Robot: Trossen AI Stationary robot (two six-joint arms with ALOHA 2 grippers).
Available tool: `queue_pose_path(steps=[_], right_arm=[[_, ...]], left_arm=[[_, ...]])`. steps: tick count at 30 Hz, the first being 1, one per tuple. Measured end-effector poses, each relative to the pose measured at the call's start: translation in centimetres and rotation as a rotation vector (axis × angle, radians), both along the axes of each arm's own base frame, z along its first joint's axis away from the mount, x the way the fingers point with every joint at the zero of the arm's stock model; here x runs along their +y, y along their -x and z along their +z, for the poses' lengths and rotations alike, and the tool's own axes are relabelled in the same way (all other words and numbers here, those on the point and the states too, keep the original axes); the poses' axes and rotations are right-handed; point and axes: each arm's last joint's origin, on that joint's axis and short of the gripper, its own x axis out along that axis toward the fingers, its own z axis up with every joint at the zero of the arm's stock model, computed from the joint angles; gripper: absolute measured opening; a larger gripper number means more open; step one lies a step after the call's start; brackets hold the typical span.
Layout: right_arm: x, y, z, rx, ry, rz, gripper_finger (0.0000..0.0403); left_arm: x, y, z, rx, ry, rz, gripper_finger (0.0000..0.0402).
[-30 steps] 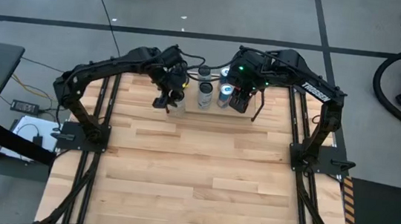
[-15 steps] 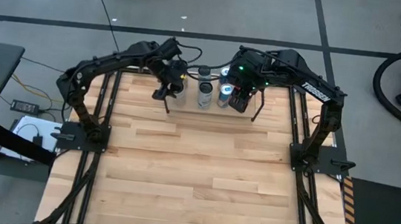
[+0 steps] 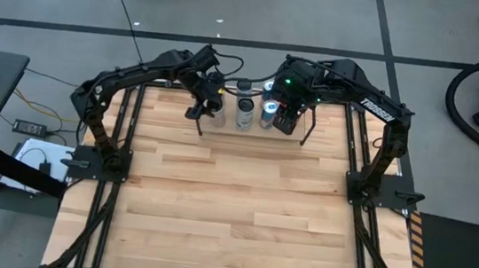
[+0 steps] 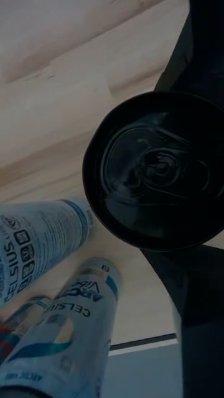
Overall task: Place canned beverage on shelf
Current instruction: Put the white yellow soda can on the shelf aligned with the white yellow soda can
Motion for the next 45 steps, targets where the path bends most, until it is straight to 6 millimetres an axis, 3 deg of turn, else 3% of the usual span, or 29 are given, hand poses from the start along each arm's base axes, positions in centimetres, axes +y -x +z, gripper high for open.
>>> queue_pose_path(steps=[13,23,30,45], right_arm=[[0.0,0.0,0.0,0.005,0.006,0.014,0.0194],[0.0,0.0,0.0,0.005,0.006,0.014,0.0194],[0.0,0.0,0.0,0.005,0.006,0.014,0.0194],[0.0,-0.1,0.0,-0.004,0.013,0.021,0.0194]], left_arm=[[0.7,0.0,-0.1,0.01,0.046,0.097,0.027],[0.9,-0.3,-0.3,0.034,-0.033,0.108,0.031],[1.0,-0.5,-0.1,0.029,-0.066,0.13,0.0315],[-0.6,0.9,3.5,-0.066,-0.058,0.228,0.0315]])
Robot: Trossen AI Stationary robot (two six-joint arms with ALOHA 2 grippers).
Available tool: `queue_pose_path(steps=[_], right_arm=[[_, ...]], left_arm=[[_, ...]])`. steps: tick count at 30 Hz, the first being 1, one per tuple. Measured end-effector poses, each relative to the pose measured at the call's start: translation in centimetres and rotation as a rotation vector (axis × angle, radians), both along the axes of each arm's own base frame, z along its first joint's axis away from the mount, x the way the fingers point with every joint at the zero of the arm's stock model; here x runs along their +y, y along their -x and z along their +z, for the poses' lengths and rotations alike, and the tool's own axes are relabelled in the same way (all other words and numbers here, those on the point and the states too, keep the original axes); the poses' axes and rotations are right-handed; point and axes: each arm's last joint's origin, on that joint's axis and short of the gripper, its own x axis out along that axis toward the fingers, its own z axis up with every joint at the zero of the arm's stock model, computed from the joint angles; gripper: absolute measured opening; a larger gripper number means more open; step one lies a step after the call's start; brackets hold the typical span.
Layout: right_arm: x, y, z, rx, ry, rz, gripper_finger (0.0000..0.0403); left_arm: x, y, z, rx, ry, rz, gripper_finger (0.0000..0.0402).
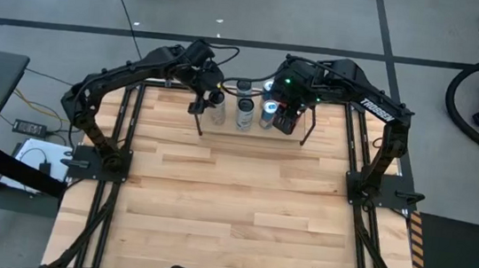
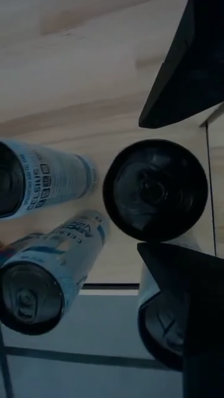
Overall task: Place canned beverage on shelf
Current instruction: Put the white yellow soda can on the shelf aligned with the white yellow soda can
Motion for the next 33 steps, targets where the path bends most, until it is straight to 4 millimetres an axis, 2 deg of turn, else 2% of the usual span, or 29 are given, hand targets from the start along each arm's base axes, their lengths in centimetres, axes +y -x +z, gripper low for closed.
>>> queue_pose_path(steps=[8,14,22,33], right_arm=[[0.0,0.0,0.0,-0.004,0.002,0.002,0.0194],[0.0,0.0,0.0,-0.004,0.002,0.002,0.0194],[0.0,0.0,0.0,-0.002,0.001,0.002,0.0194],[0.0,0.0,0.0,-0.001,0.001,0.002,0.0194]], left_arm=[[-1.0,-1.3,0.5,-0.065,0.018,0.068,0.0315],[-1.3,-1.6,0.5,-0.047,0.016,0.219,0.0315],[-1.1,-1.4,0.4,-0.066,0.12,0.456,0.0315],[-1.6,-1.3,0.1,-0.023,0.149,0.479,0.0315]])
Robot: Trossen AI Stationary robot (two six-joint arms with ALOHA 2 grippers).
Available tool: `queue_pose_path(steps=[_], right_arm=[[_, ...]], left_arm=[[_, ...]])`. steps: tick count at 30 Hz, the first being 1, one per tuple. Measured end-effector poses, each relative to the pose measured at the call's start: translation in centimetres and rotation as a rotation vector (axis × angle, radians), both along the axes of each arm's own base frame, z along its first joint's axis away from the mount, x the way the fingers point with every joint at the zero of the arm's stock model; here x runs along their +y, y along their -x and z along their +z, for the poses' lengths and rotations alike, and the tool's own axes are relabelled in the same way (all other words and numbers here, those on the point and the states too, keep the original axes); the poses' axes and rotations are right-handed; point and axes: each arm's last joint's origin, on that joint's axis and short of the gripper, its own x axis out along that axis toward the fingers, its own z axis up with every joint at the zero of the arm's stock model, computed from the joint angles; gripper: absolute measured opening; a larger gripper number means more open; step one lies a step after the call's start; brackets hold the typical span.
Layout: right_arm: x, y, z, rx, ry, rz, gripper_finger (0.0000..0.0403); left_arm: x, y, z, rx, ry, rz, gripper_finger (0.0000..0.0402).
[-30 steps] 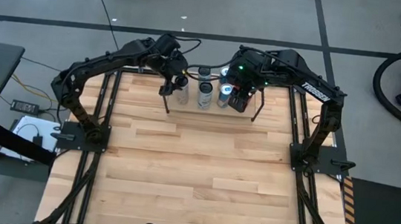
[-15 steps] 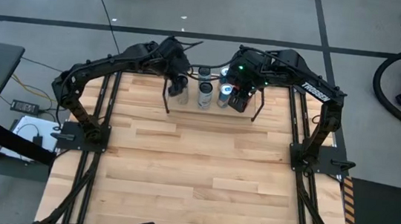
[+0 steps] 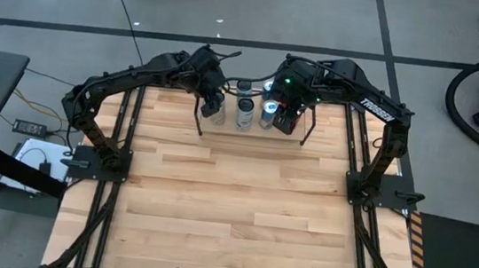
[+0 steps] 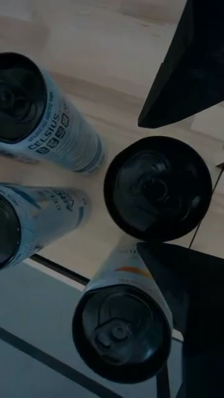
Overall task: Place canned beverage on shelf
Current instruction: Put the white yellow soda can on the shelf aligned with the white yellow soda can
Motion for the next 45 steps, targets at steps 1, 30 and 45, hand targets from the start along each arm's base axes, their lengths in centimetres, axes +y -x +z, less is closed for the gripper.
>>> queue_pose_path(steps=[1,30,45], right_arm=[[0.0,0.0,0.0,0.0,0.0,0.0,0.0194],[0.0,0.0,0.0,0.0,0.0,0.0,0.0194],[0.0,0.0,0.0,-0.004,0.001,0.0,0.0194]], left_arm=[[0.0,0.0,0.0,0.002,0.001,0.0,0.0315],[0.2,0.9,-0.8,0.148,-0.113,-0.405,0.0258],[0.9,1.4,1.1,0.122,-0.129,-0.48,0.0259]])
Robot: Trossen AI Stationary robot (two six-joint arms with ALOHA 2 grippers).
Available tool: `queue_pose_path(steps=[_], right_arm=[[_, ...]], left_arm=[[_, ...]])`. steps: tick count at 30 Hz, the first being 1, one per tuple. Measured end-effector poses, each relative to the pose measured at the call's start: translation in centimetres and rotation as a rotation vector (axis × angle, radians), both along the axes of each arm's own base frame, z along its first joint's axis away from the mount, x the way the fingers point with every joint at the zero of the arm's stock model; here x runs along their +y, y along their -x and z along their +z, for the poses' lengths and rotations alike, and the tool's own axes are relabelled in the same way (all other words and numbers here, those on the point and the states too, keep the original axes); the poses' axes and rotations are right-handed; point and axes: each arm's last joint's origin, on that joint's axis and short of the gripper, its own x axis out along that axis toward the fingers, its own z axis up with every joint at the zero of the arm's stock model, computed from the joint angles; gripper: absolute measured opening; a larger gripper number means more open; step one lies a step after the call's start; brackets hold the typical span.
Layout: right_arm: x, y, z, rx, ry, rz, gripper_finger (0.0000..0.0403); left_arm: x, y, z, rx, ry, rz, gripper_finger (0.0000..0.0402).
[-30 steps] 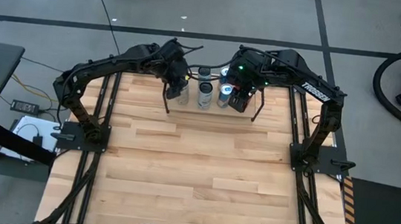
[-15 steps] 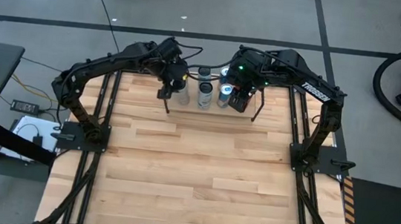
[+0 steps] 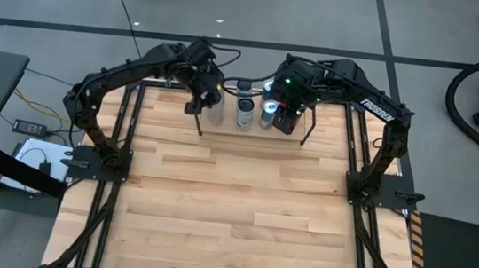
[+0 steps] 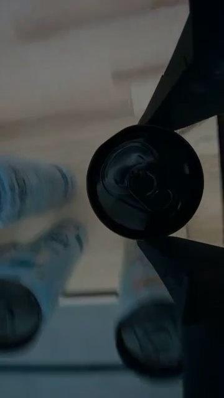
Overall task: Place canned beverage on shelf
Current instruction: Put the white yellow soda can on the shelf aligned with the white yellow soda can
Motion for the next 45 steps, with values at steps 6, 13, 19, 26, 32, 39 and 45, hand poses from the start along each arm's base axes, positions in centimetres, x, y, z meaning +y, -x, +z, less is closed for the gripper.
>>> queue_pose_path(steps=[6,13,19,26,32,39,45], right_arm=[[0.0,0.0,0.0,0.0,0.0,0.0,0.0194],[0.0,0.0,0.0,0.0,0.0,0.0,0.0194],[0.0,0.0,0.0,0.002,-0.001,0.0,0.0194],[0.0,0.0,0.0,0.002,0.0,0.0,0.0194],[0.0,0.0,0.0,0.002,0.0,0.0,0.0194],[0.0,0.0,0.0,0.003,0.0,0.0,0.0194],[0.0,0.0,0.0,0.002,0.0,0.0,0.0194]], left_arm=[[-0.2,0.0,-0.2,0.001,0.027,-0.02,0.0259],[0.0,-0.2,-0.7,0.018,0.042,-0.021,0.026],[0.7,-1.0,-1.8,0.016,0.062,-0.013,0.026],[1.0,-0.7,-1.8,0.021,0.067,0.013,0.026],[1.0,-0.7,-1.8,0.026,0.062,0.015,0.0261],[0.8,-0.8,-1.8,0.032,0.051,-0.001,0.0286],[0.9,-1.0,-2.0,0.036,0.037,0.0,0.0315]])
